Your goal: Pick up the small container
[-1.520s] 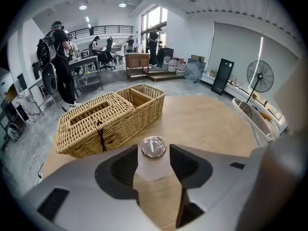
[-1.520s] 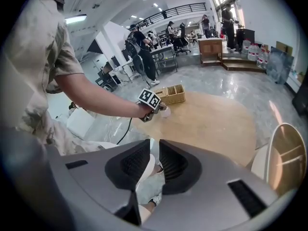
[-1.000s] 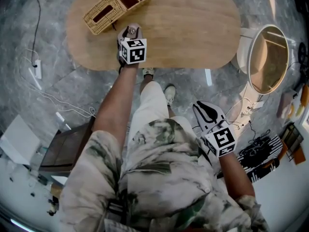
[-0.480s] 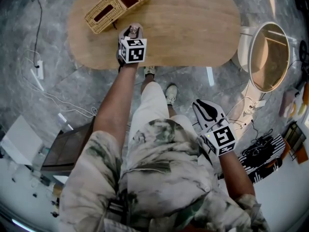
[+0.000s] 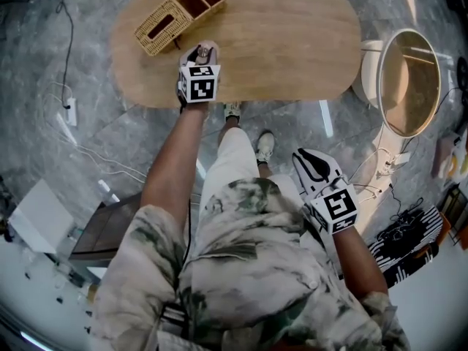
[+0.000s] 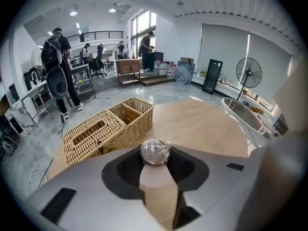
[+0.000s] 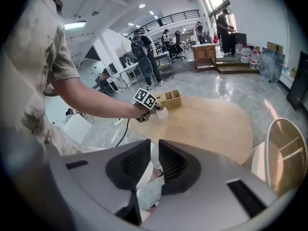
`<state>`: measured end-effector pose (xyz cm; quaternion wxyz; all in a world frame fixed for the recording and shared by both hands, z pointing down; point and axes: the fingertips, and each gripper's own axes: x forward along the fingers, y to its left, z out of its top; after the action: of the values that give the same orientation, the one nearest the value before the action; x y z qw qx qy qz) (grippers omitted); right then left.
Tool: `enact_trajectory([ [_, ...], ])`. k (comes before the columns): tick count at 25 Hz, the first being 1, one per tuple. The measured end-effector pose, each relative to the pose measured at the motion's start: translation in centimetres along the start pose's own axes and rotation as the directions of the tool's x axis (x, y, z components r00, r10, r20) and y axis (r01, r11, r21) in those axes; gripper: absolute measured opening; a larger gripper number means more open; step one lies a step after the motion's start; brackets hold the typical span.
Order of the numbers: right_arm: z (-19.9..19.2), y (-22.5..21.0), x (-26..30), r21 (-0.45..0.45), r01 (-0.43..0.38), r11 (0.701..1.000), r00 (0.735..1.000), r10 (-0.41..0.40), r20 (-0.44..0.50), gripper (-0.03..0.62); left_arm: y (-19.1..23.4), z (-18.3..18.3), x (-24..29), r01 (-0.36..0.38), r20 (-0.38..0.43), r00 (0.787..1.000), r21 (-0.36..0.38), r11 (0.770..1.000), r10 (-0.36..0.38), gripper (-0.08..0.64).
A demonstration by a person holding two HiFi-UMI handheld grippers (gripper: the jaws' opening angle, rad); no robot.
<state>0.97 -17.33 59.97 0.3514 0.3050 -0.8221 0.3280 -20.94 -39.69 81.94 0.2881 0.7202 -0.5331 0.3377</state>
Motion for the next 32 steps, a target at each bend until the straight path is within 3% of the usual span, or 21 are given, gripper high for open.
enact_trajectory([
  [25, -0.7, 1.3, -10.6, -0.062, 0.020, 0.998, 0.982, -0.008, 0.189, 0.071, -7.0, 7.8, -17.4, 0.107, 0.067, 0.992, 0.038, 0.994, -0.109, 0.152],
  [32, -1.5, 1.8, -13.1, -0.085, 0.029, 0.996, 0.974, -0.009, 0.226, 0.071, -9.2, 9.4, -22.4, 0.141, 0.076, 0.986, 0.083, 0.987, -0.147, 0.152],
])
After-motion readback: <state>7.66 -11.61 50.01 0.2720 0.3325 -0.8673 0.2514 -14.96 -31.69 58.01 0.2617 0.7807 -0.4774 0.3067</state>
